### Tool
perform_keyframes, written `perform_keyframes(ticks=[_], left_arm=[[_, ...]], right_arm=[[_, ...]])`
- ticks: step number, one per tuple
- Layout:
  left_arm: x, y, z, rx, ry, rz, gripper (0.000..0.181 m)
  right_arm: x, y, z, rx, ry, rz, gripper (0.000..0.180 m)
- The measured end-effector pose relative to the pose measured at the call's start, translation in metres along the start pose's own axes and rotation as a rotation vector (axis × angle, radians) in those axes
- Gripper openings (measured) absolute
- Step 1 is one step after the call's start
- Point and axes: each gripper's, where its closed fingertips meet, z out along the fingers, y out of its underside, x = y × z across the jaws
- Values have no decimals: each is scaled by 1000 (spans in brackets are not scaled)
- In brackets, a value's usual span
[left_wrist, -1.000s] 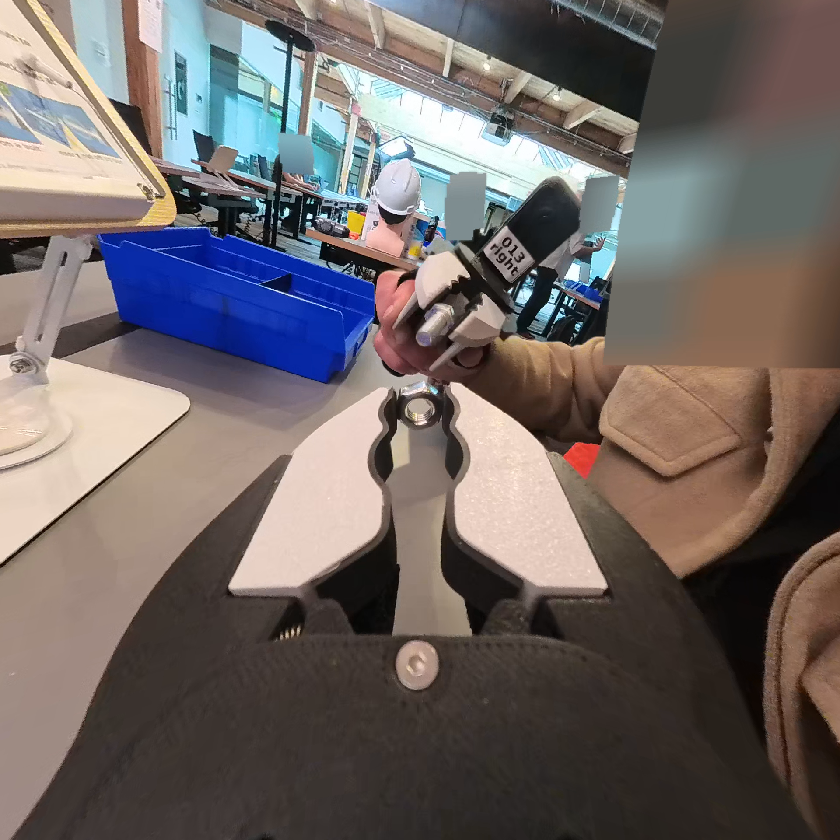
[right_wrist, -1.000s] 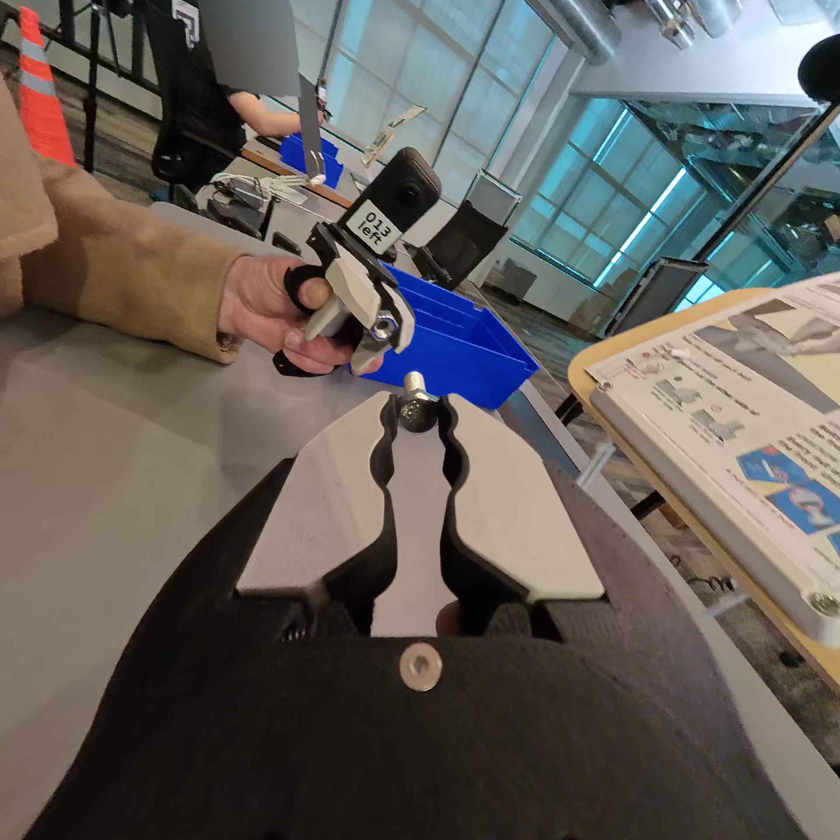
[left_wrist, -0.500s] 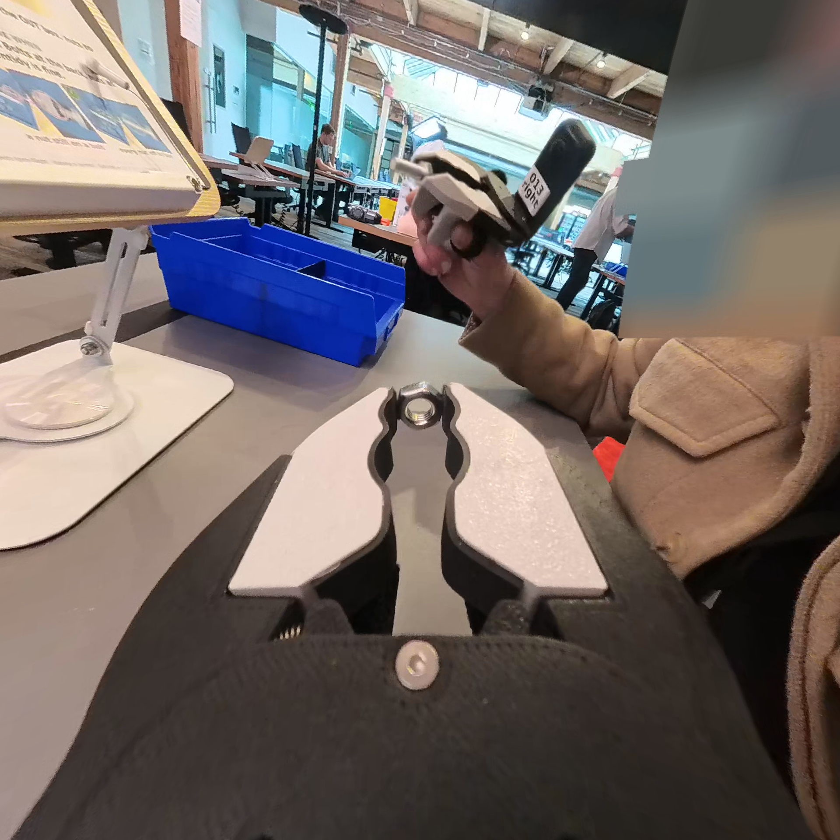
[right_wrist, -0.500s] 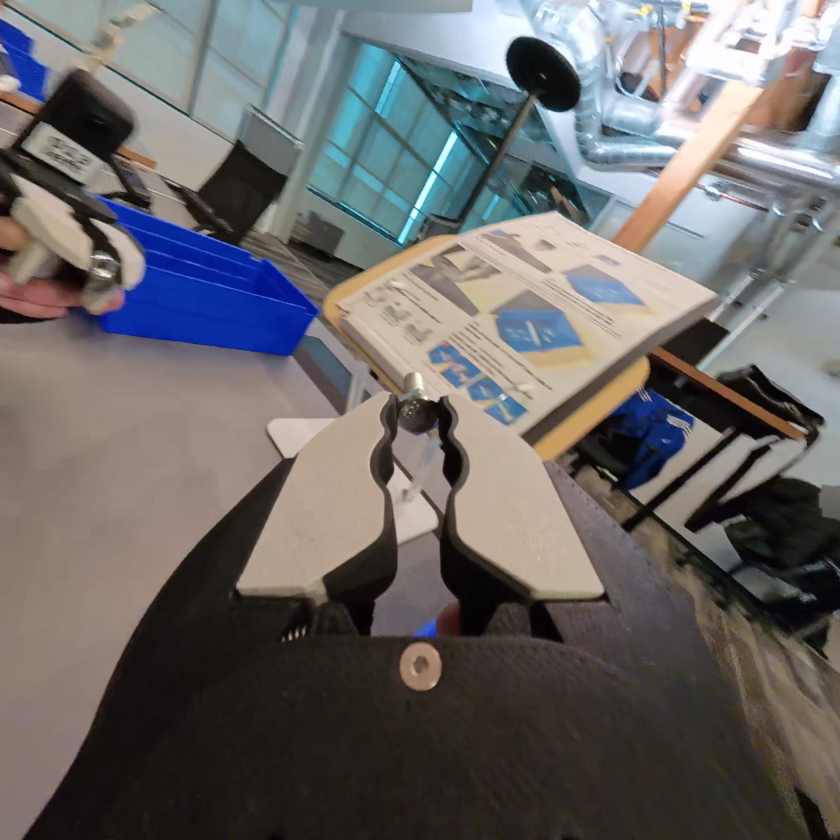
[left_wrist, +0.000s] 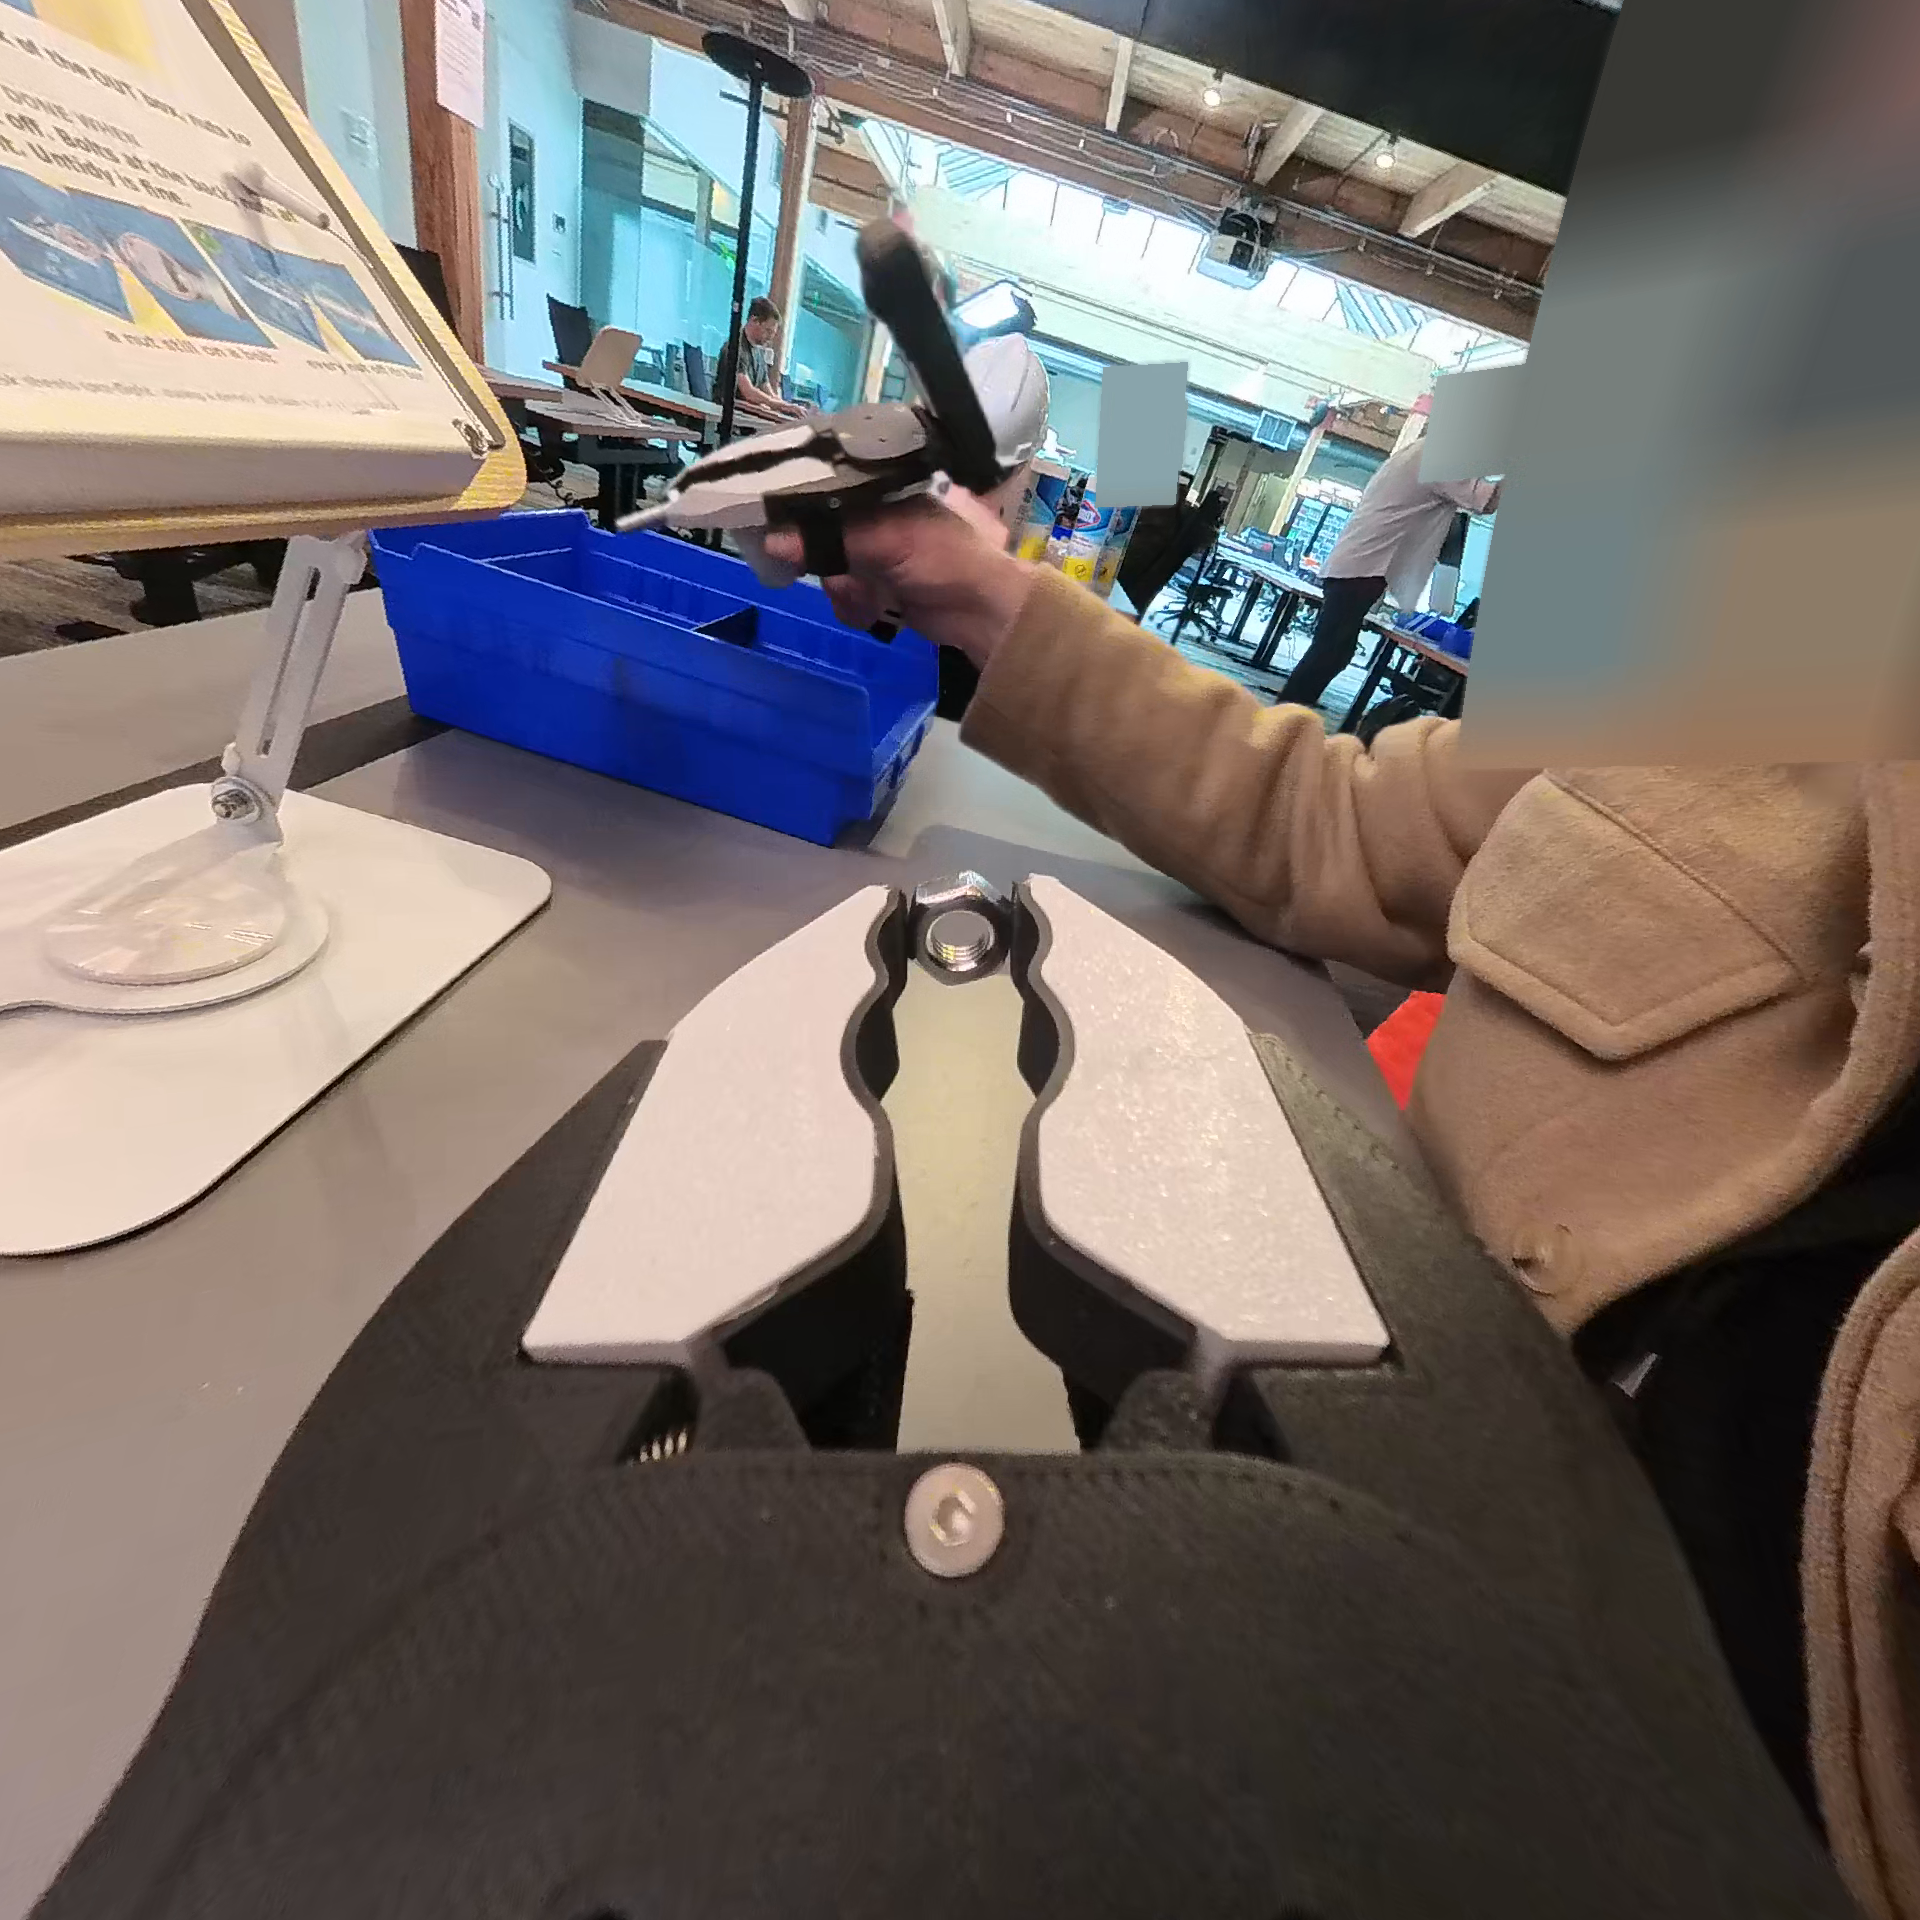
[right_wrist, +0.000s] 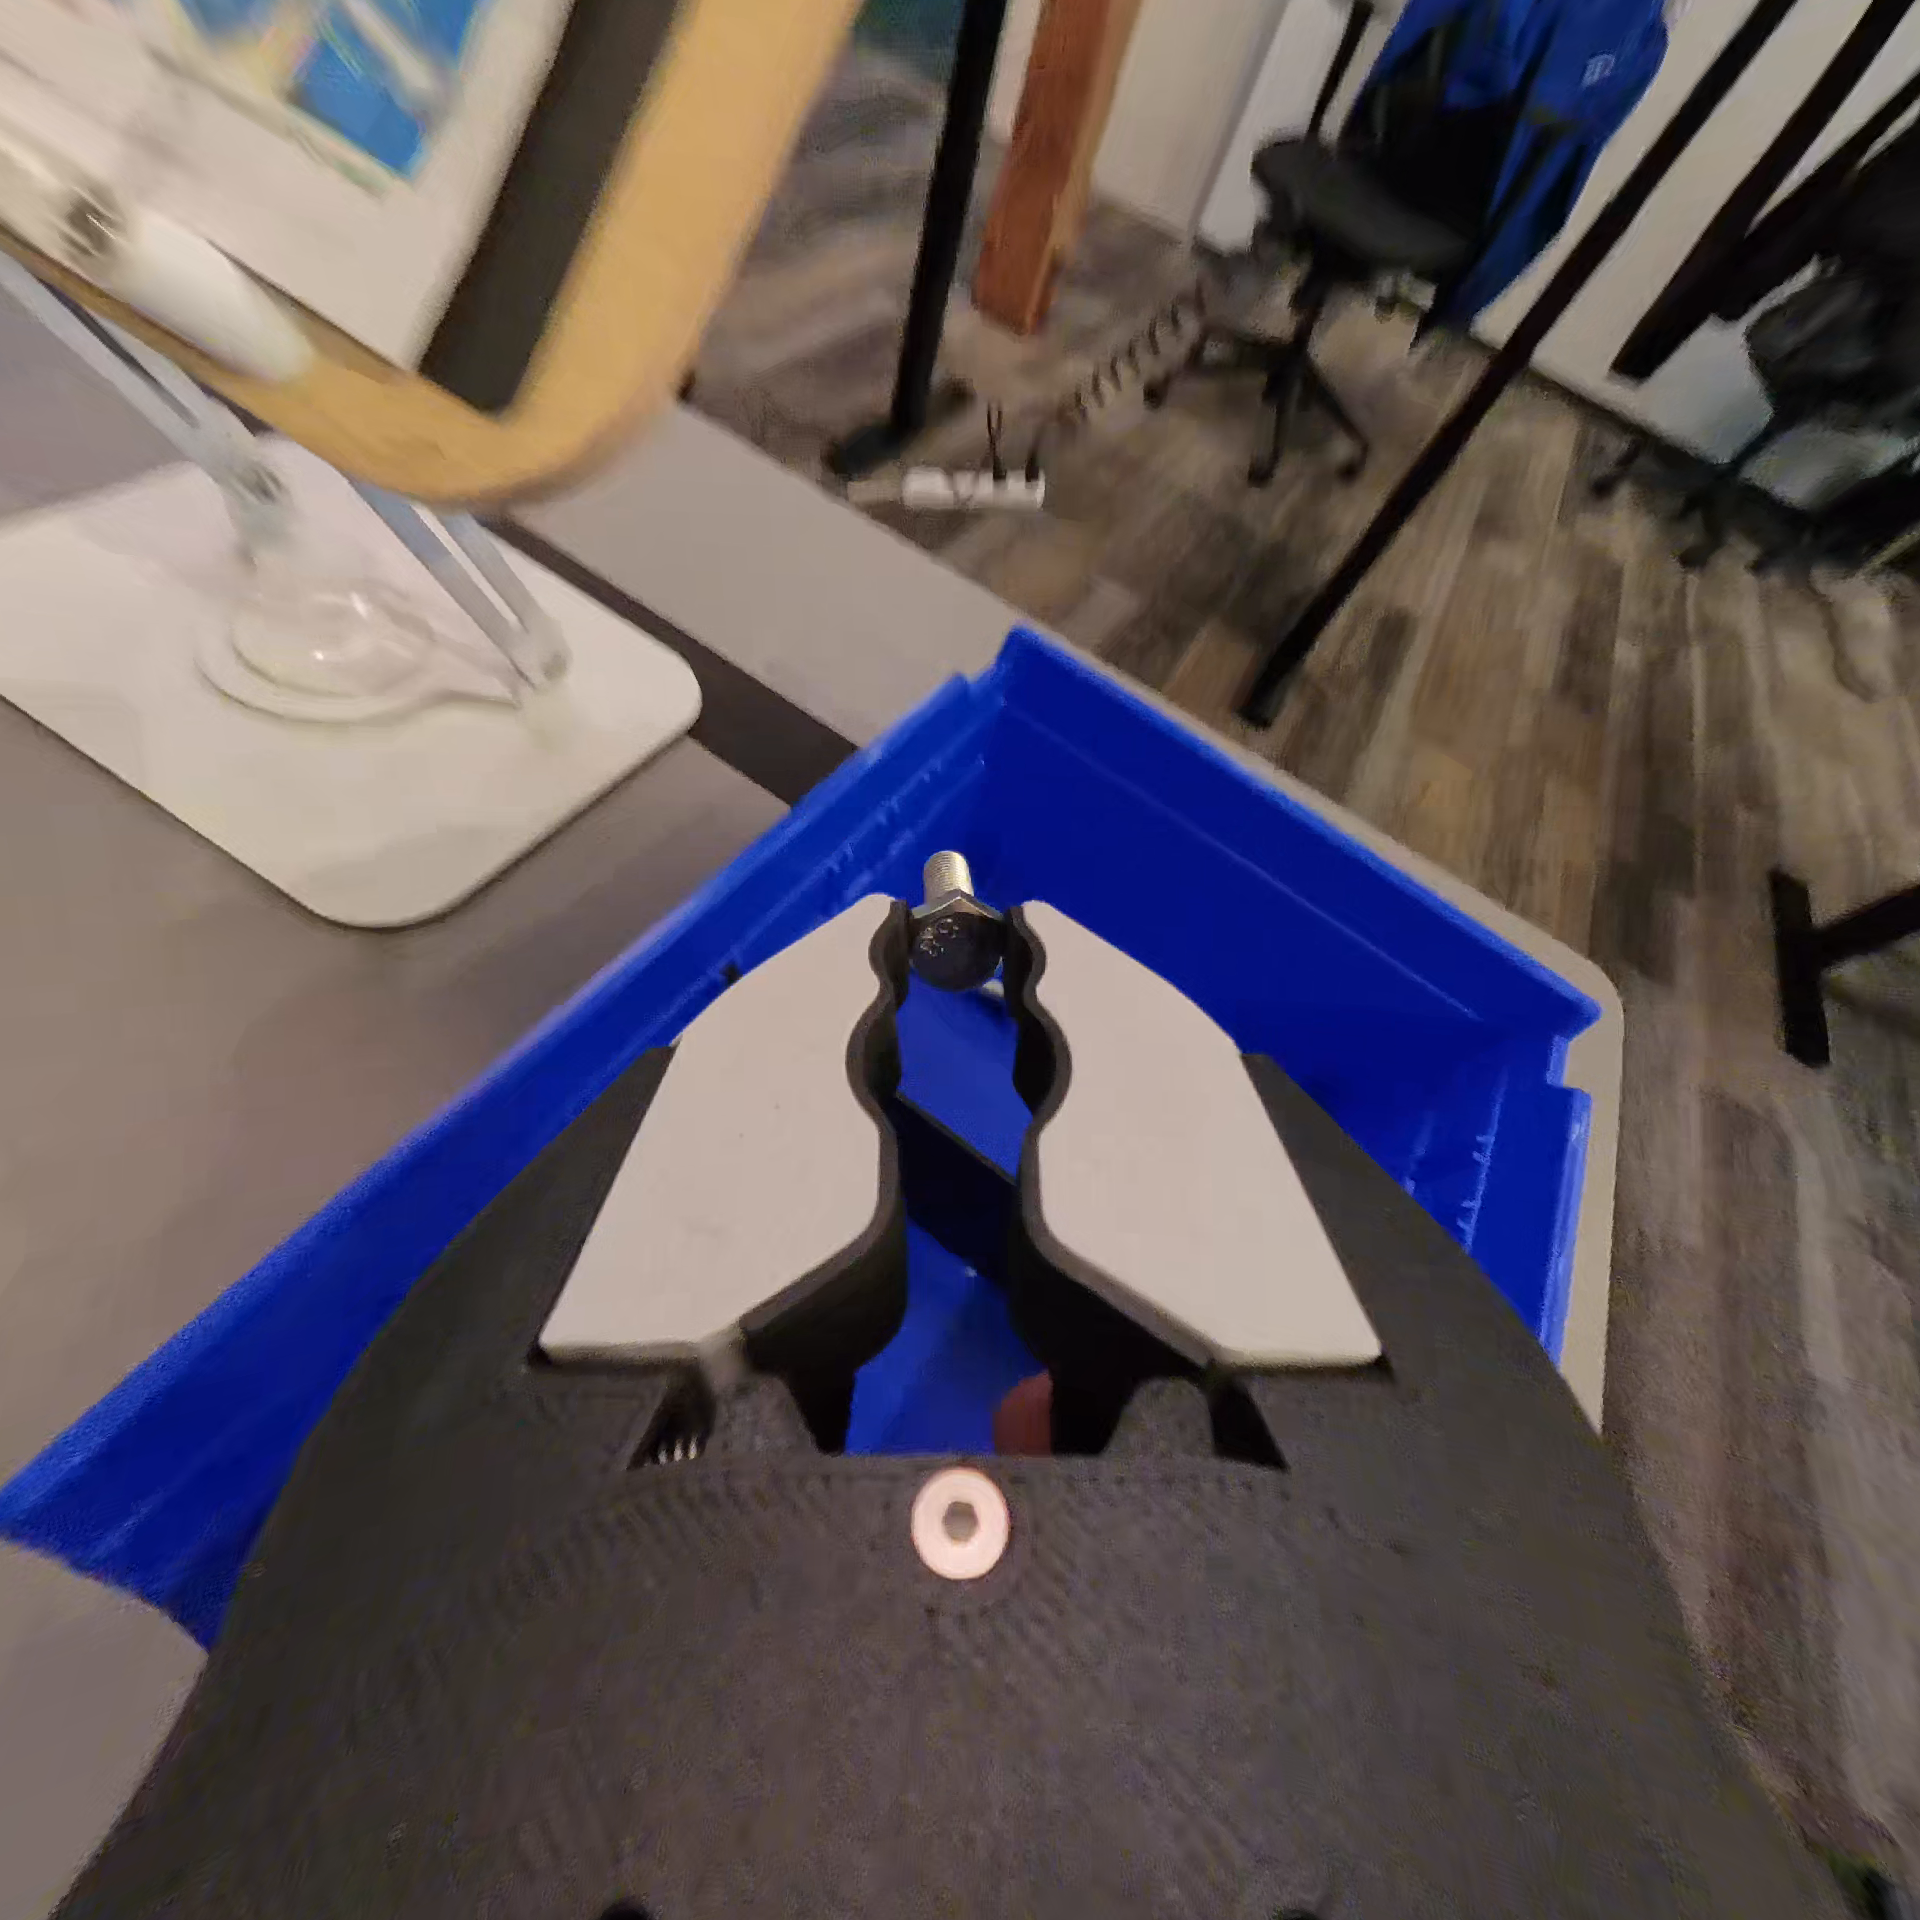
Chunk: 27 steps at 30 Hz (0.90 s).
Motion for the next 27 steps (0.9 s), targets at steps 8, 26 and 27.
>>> perform_keyframes(ticks=[8,26,27], left_arm=[[-4,1,2,-3,4,-8,19],[-2,-6,6,37,-11,51,19],[0,-9,5,45,-16,69,19]], right_arm=[[11,34,39,-248,9,39,18],[-65,-80,-20,65,-154,-66,31],[-96,-100,-32,137,-244,-81,30]])
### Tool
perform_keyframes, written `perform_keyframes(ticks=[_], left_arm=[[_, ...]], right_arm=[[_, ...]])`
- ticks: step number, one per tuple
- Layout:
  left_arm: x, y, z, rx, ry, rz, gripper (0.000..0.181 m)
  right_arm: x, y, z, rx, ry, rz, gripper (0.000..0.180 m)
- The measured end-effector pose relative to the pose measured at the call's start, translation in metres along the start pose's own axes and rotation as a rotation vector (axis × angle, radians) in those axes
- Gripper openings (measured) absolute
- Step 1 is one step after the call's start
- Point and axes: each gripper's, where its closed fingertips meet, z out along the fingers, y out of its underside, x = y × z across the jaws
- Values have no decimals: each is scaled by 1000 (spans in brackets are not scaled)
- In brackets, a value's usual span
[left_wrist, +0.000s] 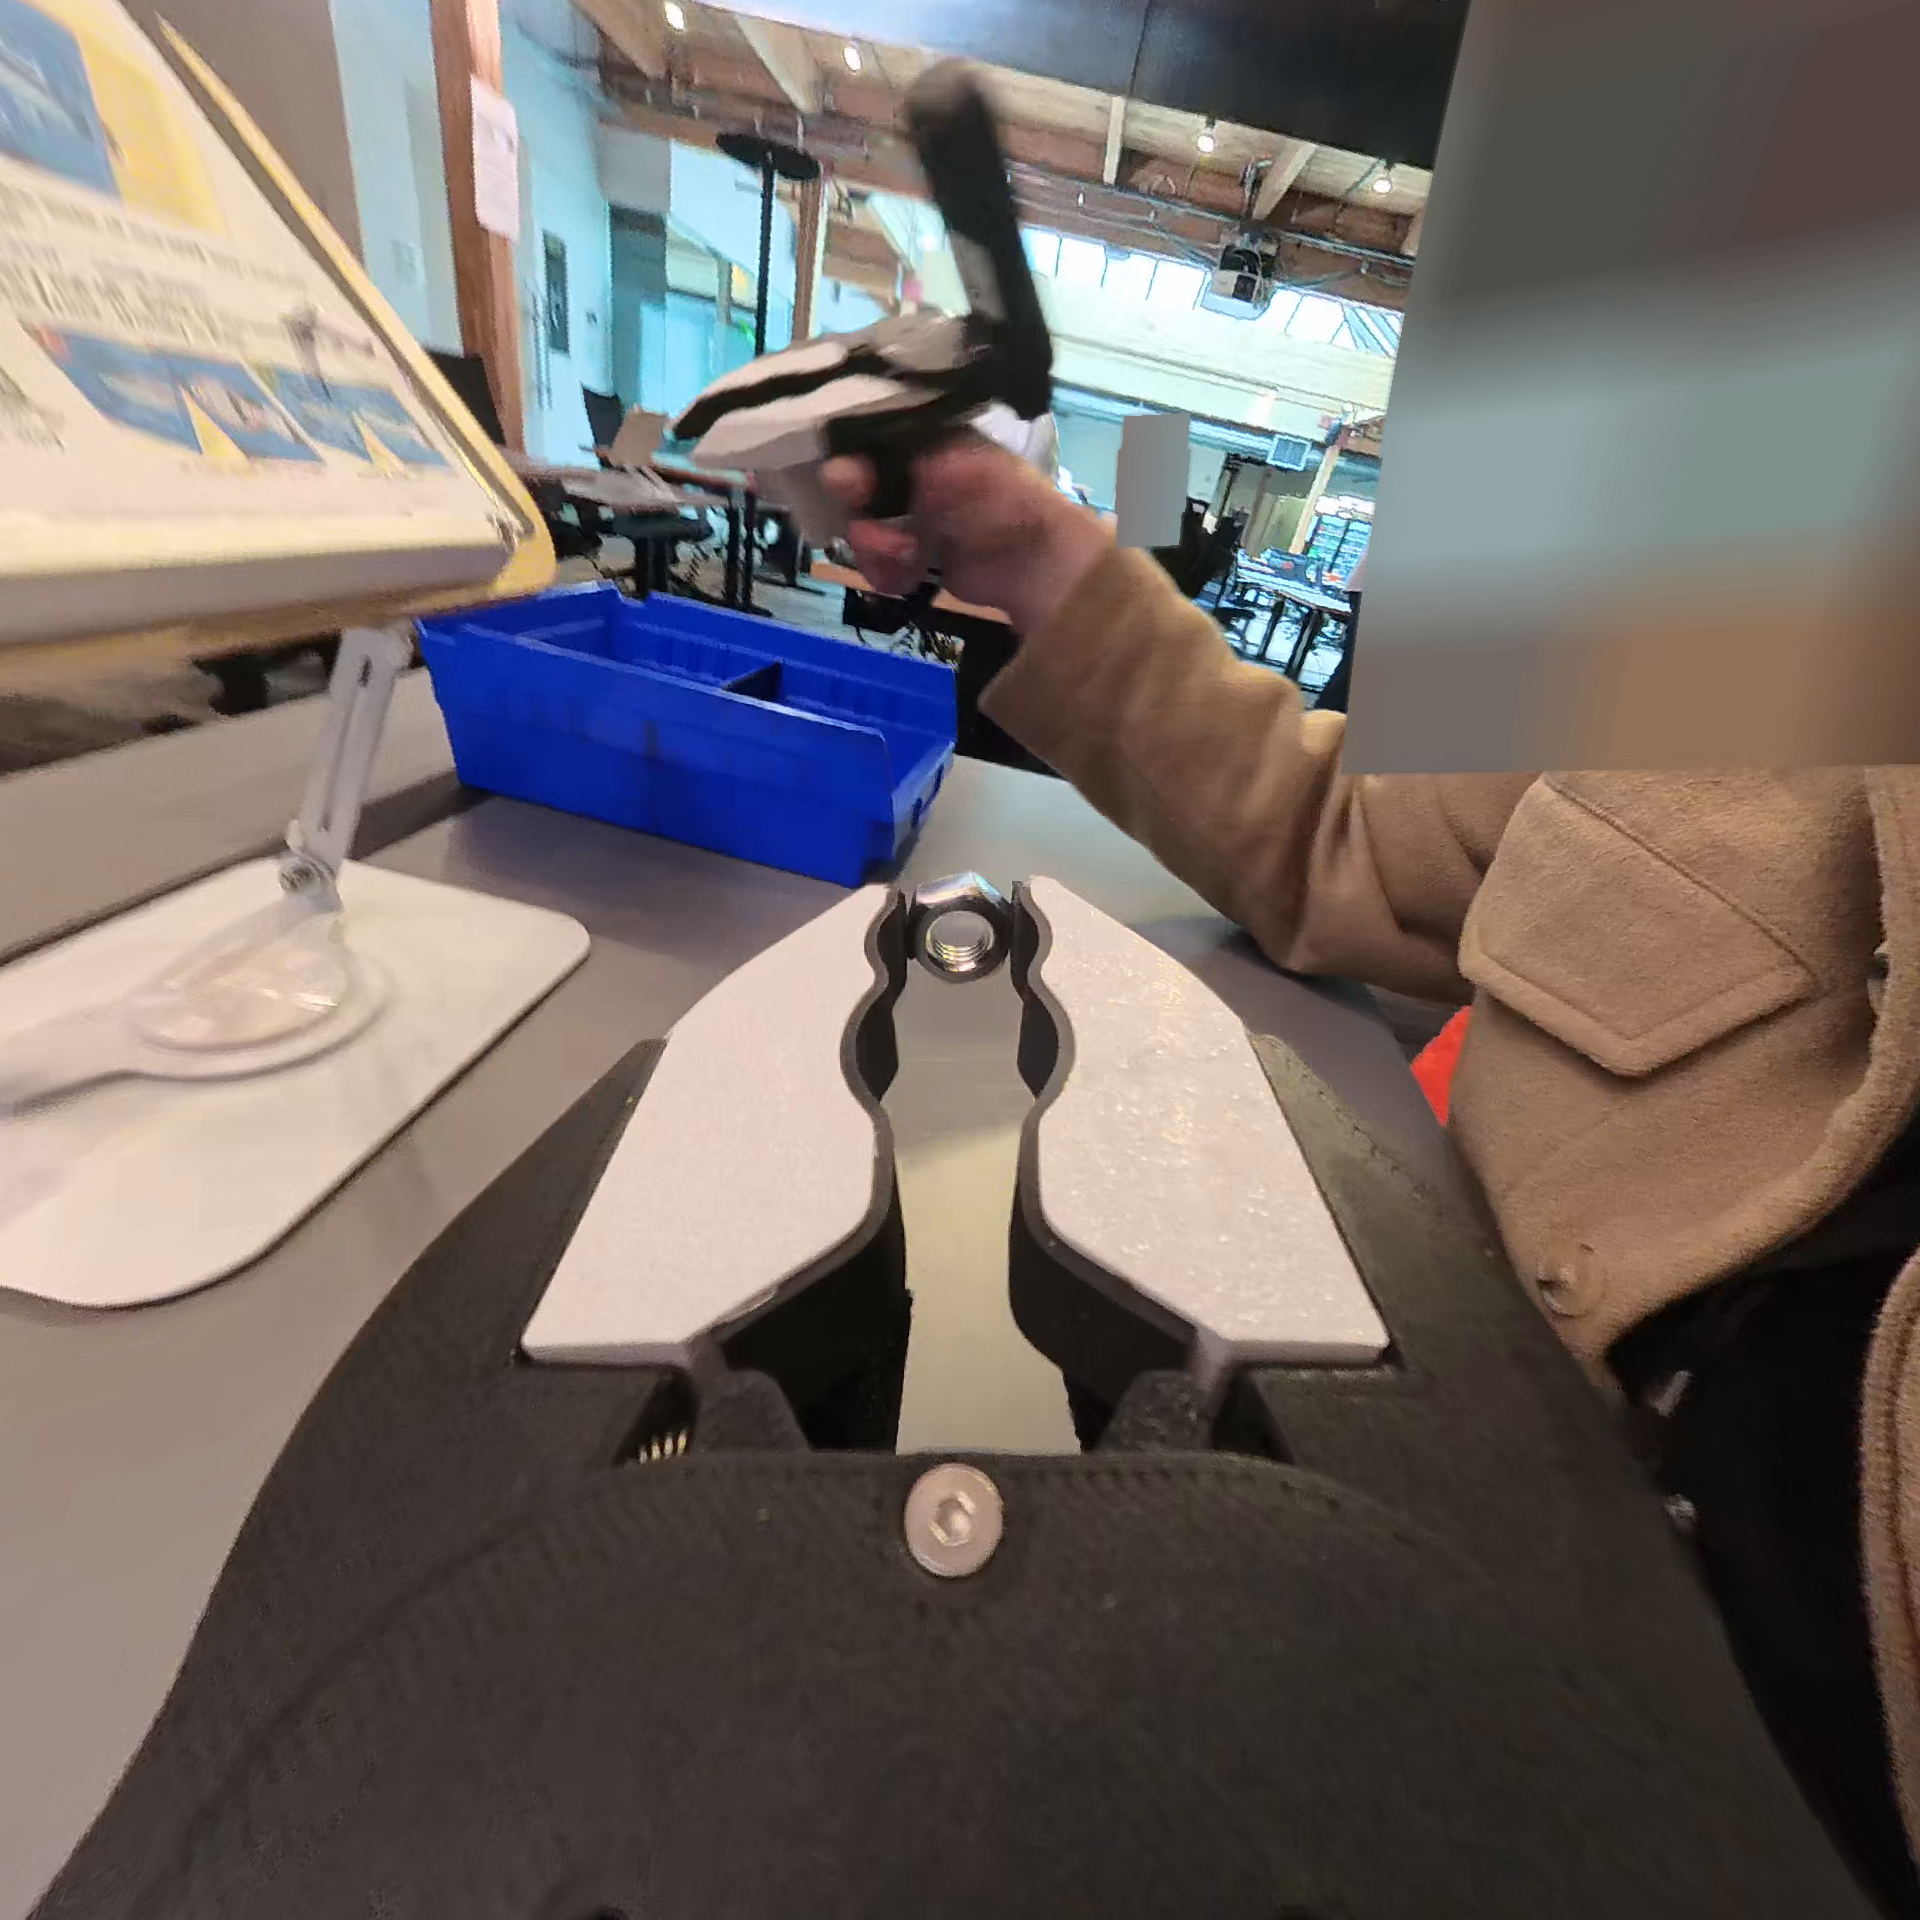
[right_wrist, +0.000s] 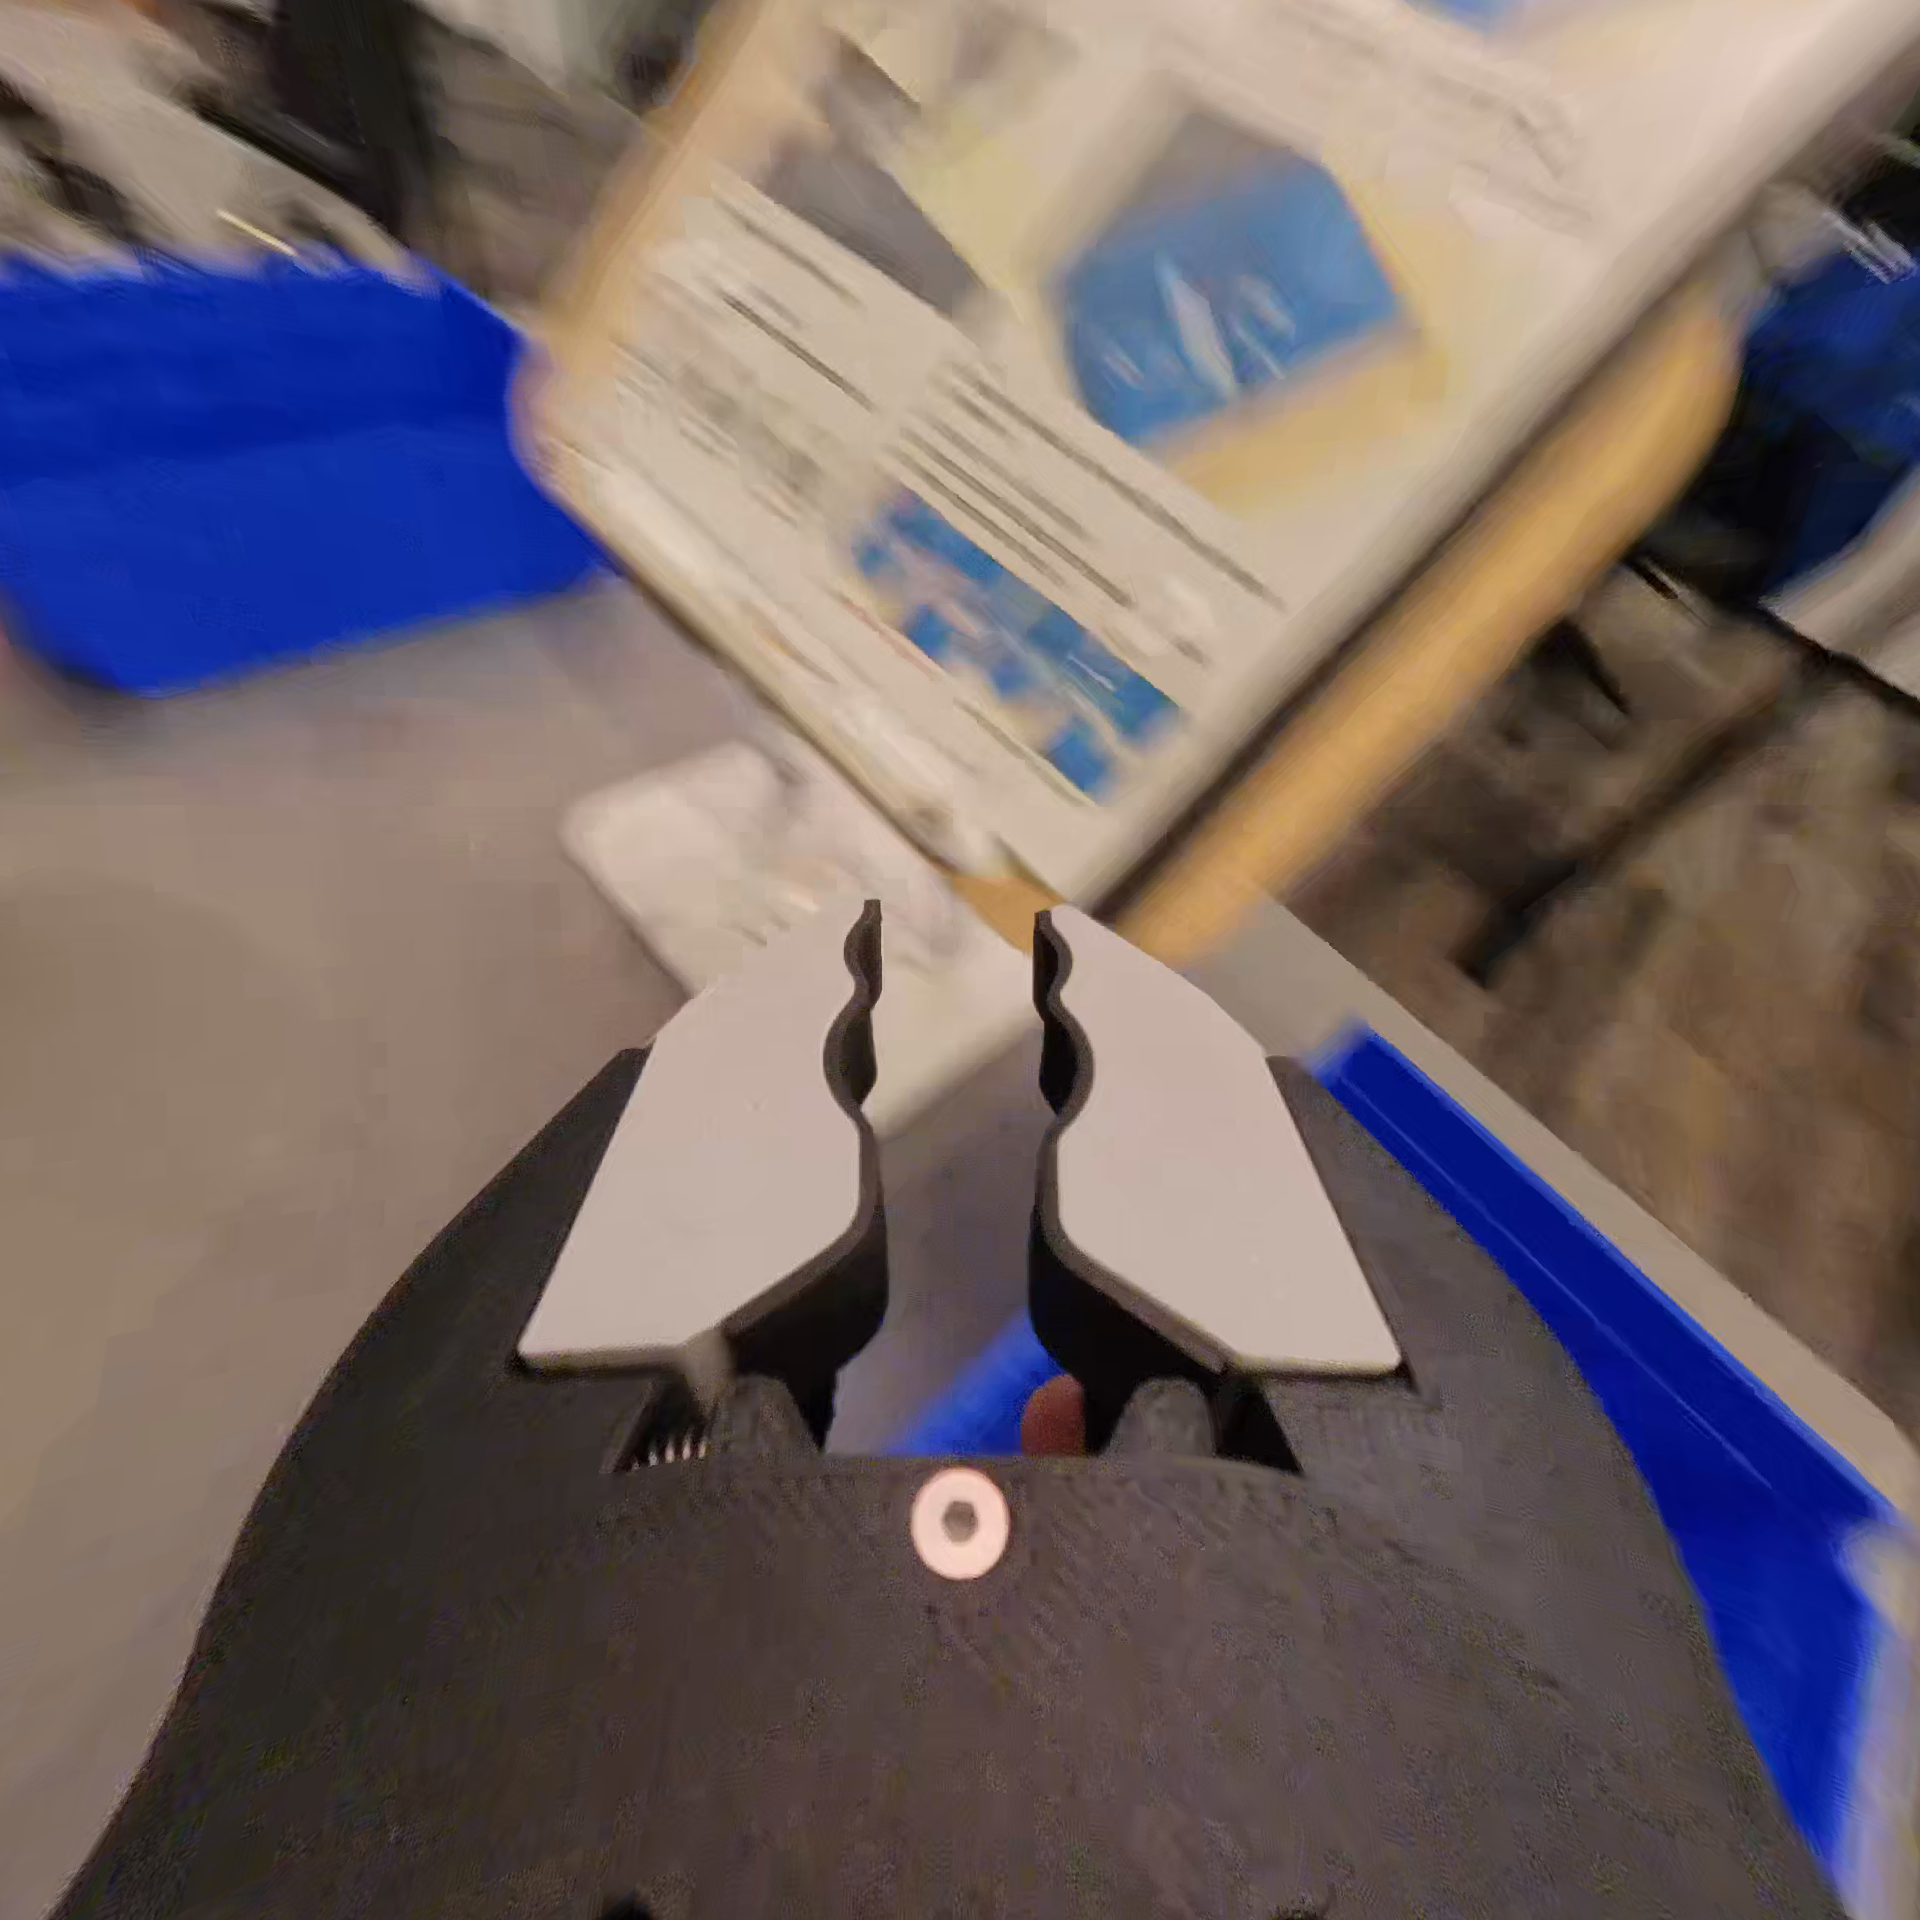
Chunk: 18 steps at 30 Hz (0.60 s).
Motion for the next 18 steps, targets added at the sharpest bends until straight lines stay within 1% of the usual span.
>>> perform_keyframes(ticks=[2,4,6,8,9,12,13,15,18], left_arm=[[2,-5,-2,23,-13,52,19],[8,-11,-4,35,-27,118,19],[15,-19,-6,54,-44,193,19],[20,-23,-7,51,-64,264,19],[22,-24,-7,43,-78,302,19],[26,-26,-6,15,-130,419,19],[27,-26,-6,2,-142,454,19],[29,-24,-4,-31,-164,518,19],[31,-22,-1,-71,-186,594,18]], right_arm=[[-72,-40,-5,144,-243,9,28],[-140,-67,-9,257,-476,59,27],[-191,-76,-4,301,-654,139,28],[-228,-76,6,320,-798,267,28],[-243,-75,10,326,-865,333,29],[-271,-67,23,306,-991,484,31],[-279,-64,25,296,-1036,525,36],[-288,-61,29,288,-1097,588,39],[-299,-57,33,260,-1158,653,36]])
